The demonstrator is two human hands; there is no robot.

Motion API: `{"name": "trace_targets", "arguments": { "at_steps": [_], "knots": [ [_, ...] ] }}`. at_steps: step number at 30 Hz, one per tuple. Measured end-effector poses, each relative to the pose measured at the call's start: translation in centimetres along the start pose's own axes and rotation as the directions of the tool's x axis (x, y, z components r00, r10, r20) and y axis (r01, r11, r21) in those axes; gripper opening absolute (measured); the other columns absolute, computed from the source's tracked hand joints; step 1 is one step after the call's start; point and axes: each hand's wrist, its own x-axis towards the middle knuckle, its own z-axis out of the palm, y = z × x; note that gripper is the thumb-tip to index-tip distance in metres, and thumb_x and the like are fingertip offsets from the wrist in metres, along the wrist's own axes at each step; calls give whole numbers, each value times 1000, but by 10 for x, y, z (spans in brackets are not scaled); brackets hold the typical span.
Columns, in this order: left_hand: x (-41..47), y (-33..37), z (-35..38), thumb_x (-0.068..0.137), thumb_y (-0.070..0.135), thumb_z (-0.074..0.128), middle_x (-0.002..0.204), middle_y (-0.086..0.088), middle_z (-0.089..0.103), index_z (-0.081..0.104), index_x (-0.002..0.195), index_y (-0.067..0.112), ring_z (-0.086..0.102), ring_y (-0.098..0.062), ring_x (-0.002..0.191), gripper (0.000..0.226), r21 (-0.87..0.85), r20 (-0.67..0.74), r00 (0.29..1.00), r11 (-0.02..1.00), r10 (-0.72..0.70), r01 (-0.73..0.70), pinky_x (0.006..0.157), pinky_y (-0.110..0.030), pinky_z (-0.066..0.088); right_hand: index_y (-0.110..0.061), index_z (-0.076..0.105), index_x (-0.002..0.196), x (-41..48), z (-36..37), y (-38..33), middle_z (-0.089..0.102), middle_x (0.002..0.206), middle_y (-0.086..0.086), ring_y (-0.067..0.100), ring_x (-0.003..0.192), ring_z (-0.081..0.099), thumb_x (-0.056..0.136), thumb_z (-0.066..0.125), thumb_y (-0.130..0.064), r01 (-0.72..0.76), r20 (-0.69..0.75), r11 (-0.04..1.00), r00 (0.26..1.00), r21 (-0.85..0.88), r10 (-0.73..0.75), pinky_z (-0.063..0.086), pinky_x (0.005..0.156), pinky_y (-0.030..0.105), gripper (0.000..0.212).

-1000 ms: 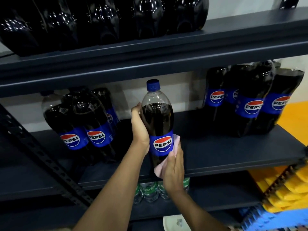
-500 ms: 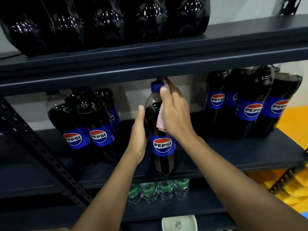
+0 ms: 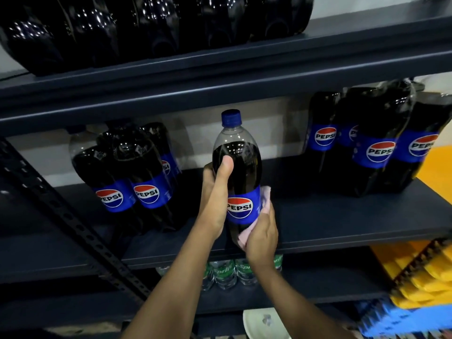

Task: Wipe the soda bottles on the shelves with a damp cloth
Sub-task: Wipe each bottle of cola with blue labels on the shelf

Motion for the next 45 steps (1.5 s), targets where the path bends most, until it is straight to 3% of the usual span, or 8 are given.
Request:
{"name": "trace_targets", "arguments": {
  "at_steps": [4,9,16,22,30,34,41,45],
  "knots": [
    [-2,-2,1,57,94,72,129,-3,72,53,138,16,74,-17,113,114,-7,-37,999,1000,-21,20,100,-46,58,-64,42,137,4,4,-12,47,151,-28,-2,137,48,105,28,-34,-107,1,990,994,96,108,43,116,43,47],
    [2,-5,-5,88,85,56,145,-9,65,60,145,17,60,-27,138,89,4,89,995,999,-36,36,120,-56,39,-45,44,147,26,22,-89,49,150,-20,-7,137,43,105,27,-37,160,-54,986,986,51,-157,35,112,21,45],
    [3,12,-11,110,57,25,132,-7,74,65,138,18,68,-20,127,63,-49,151,989,999,-5,12,111,-45,50,-24,66,106,67,26,-156,63,92,-11,9,93,60,103,39,-39,325,199,937,934,-125,-297,50,89,42,31],
    [-7,2,-4,75,89,66,130,-6,74,64,137,15,70,-20,123,96,73,67,998,997,7,-11,109,-46,54,-23,44,153,39,25,-109,59,141,-3,7,131,52,110,29,-31,529,17,836,846,-142,-532,41,108,26,46],
    [3,-8,-5,57,88,66,124,9,61,47,124,19,65,1,114,99,48,-49,999,999,-19,22,110,-37,49,-46,23,159,-8,-5,3,40,141,-40,-9,133,41,105,17,-53,163,56,969,986,-184,-155,37,113,31,55],
    [8,-11,-10,69,93,68,139,-5,67,54,141,11,65,-19,130,110,32,9,999,999,-39,39,117,-51,44,-45,29,159,-7,-6,3,36,142,-47,-14,139,34,105,18,-59,-35,50,996,998,-86,40,29,123,40,57],
    [-5,11,-4,96,61,37,129,-2,76,67,130,16,68,-14,126,64,-47,207,978,999,-9,19,103,-25,54,-32,39,156,34,13,-100,44,139,-34,-22,131,37,112,27,-37,180,87,983,980,24,-181,27,103,2,46],
    [3,14,-10,106,56,27,132,-2,74,70,129,23,67,-15,128,59,-62,137,991,998,-8,16,114,-39,47,-27,69,119,68,15,-159,65,99,-13,-1,100,60,110,37,-39,220,271,969,945,-111,-184,41,79,10,35]
  ]
}}
